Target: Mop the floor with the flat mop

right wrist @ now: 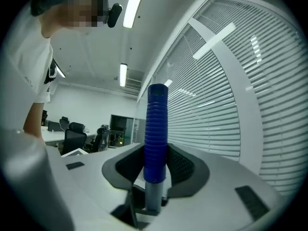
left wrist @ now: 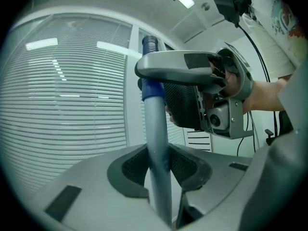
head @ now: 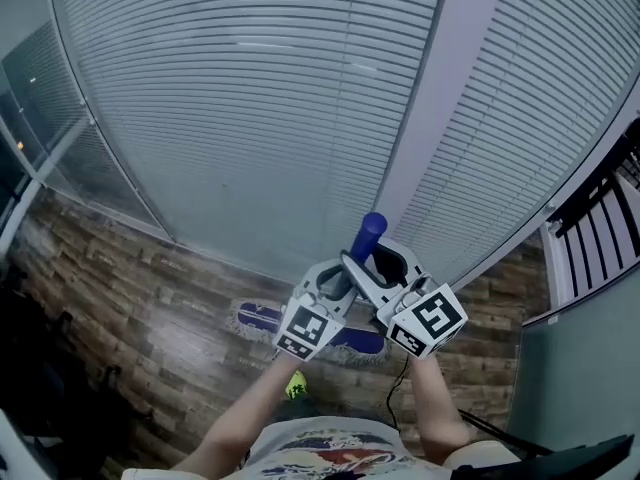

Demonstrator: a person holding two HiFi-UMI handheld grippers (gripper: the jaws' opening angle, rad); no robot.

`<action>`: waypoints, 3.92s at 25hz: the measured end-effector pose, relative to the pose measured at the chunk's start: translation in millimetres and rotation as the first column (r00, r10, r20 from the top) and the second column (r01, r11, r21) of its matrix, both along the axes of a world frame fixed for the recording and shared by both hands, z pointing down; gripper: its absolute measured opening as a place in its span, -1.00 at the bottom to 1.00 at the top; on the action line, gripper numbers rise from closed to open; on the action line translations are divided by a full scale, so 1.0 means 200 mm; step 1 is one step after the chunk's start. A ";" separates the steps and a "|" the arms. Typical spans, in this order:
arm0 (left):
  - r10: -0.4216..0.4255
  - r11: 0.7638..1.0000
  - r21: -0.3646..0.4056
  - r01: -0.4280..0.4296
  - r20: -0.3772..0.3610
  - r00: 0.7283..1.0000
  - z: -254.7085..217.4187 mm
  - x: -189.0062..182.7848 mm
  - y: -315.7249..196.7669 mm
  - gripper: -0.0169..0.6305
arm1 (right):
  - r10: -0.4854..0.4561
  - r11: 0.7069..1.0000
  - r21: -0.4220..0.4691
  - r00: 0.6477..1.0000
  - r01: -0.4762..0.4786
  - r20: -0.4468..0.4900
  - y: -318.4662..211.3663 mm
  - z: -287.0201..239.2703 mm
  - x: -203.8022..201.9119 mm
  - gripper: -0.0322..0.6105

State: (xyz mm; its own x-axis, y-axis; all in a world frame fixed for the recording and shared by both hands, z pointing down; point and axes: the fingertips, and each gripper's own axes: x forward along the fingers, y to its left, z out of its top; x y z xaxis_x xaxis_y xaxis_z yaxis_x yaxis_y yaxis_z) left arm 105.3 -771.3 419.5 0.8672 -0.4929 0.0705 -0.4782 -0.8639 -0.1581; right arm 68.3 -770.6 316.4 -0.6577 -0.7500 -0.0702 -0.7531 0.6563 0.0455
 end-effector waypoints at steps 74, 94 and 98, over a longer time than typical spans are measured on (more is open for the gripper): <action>0.125 0.987 -0.131 -0.091 0.273 0.954 0.76 0.04 4.52 -0.53 | -0.407 0.904 -0.191 0.907 0.382 -0.109 4.68 0.96 -0.13 -0.32; 0.091 0.989 -0.143 -0.047 0.320 0.943 0.89 0.39 5.94 -0.52 | -0.493 0.862 -0.181 0.867 0.474 -0.079 6.11 1.09 0.23 -0.30; 0.114 0.989 -0.129 -0.077 0.311 0.944 0.89 0.45 5.91 -0.51 | -0.496 0.865 -0.146 0.860 0.479 -0.117 6.08 1.11 0.30 -0.30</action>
